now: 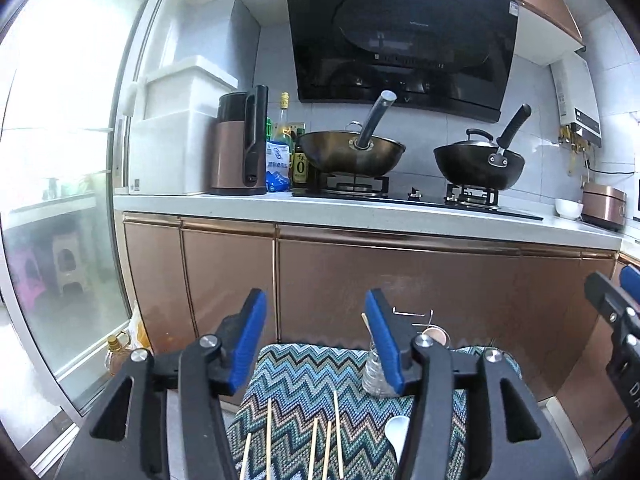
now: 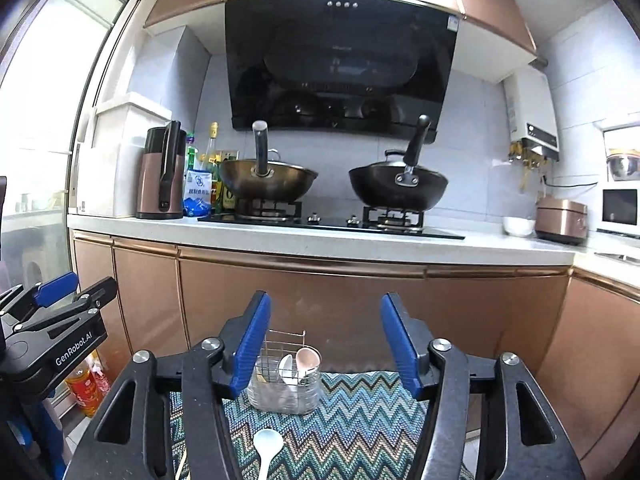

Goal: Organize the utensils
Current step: 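Pull both open tools back from the cup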

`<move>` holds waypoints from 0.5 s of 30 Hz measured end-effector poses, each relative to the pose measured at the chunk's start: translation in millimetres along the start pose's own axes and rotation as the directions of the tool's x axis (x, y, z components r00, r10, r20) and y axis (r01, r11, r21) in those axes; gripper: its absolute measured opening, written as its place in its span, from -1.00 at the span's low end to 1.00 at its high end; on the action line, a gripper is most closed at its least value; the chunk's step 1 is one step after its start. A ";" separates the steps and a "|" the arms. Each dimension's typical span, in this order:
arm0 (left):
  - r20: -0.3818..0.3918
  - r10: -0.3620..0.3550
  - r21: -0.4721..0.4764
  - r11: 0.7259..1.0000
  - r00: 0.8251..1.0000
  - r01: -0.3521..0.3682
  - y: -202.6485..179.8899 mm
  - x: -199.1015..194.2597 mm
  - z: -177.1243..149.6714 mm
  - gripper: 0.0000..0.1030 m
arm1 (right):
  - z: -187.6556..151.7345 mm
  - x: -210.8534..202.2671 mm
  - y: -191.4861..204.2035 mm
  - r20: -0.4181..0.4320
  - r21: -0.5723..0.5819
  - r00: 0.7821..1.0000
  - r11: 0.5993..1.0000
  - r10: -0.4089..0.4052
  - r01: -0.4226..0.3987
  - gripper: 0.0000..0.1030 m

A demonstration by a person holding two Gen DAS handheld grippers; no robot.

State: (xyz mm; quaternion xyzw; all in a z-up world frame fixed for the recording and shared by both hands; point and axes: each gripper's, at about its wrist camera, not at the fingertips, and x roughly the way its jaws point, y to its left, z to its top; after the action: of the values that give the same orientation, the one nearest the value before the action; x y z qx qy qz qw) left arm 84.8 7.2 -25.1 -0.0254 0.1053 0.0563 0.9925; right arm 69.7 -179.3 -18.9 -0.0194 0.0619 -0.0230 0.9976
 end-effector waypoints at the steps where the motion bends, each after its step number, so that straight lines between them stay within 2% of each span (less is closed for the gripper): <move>1: 0.001 0.001 0.004 1.000 1.000 -0.001 0.4 -3.1 -1.1 -0.03 | -1.1 -2.4 -0.3 0.000 0.002 1.000 1.000 -0.002 0.002 0.17; 15: -0.037 -0.010 0.013 1.000 0.999 0.011 -3.4 -12.7 -19.9 -0.02 | -17.4 -17.0 -4.5 -0.027 -0.007 0.999 1.000 -0.020 0.019 0.20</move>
State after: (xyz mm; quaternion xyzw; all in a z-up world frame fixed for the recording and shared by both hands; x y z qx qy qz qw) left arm 68.8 1.2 -41.7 -0.0203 0.1239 0.0498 0.9908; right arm 50.5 -183.6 -33.8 -0.0232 0.0751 -0.0328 0.9964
